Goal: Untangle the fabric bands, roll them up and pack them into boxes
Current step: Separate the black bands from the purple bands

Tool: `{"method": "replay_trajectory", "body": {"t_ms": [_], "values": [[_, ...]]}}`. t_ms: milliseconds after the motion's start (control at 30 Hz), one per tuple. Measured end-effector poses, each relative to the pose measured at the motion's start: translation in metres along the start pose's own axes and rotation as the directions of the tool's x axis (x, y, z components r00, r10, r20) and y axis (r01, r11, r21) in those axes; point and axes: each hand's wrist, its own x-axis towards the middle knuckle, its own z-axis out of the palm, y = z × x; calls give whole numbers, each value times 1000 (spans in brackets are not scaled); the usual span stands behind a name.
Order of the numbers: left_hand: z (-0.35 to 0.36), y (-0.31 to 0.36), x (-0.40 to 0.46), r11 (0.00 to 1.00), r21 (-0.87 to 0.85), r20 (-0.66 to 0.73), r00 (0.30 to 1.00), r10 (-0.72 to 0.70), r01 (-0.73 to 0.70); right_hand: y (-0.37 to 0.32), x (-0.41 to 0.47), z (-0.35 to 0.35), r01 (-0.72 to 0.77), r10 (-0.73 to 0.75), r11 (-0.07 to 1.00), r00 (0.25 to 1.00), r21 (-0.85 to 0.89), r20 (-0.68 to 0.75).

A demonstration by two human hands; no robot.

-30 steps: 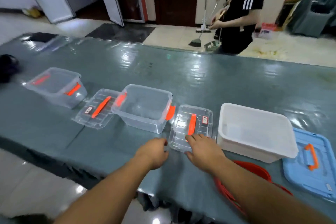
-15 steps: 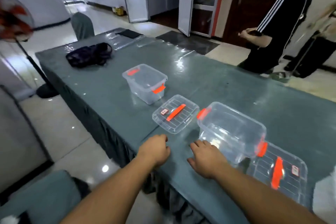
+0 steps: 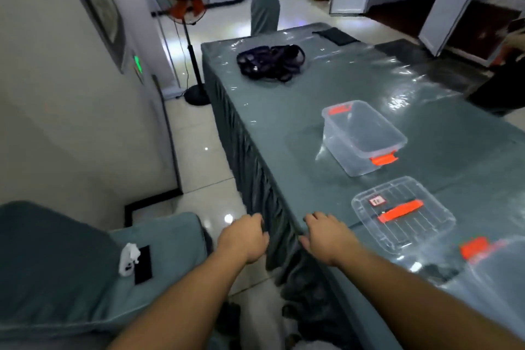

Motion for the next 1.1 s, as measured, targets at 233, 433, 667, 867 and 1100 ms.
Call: {"method": "replay_trajectory", "body": {"t_ms": [233, 433, 667, 867, 1100], "values": [[-33, -44, 70, 990, -27, 2, 991, -137, 137, -37, 118, -52, 134, -134, 991, 991, -5, -17], [-84, -47, 148, 978, 10, -3, 978, -208, 208, -34, 210, -101, 158, -157, 987, 987, 26, -41], [-125, -53, 219, 974, -23, -25, 974, -225, 224, -27, 281, -124, 146, -146, 989, 989, 17, 11], [-165, -73, 283, 981, -51, -47, 981, -190, 187, -29, 341, -123, 98, -99, 995, 992, 7, 76], [-219, -125, 378, 992, -46, -61, 991, -119, 116, -56, 441, -142, 7, -9, 1000, 992, 10, 127]]}}
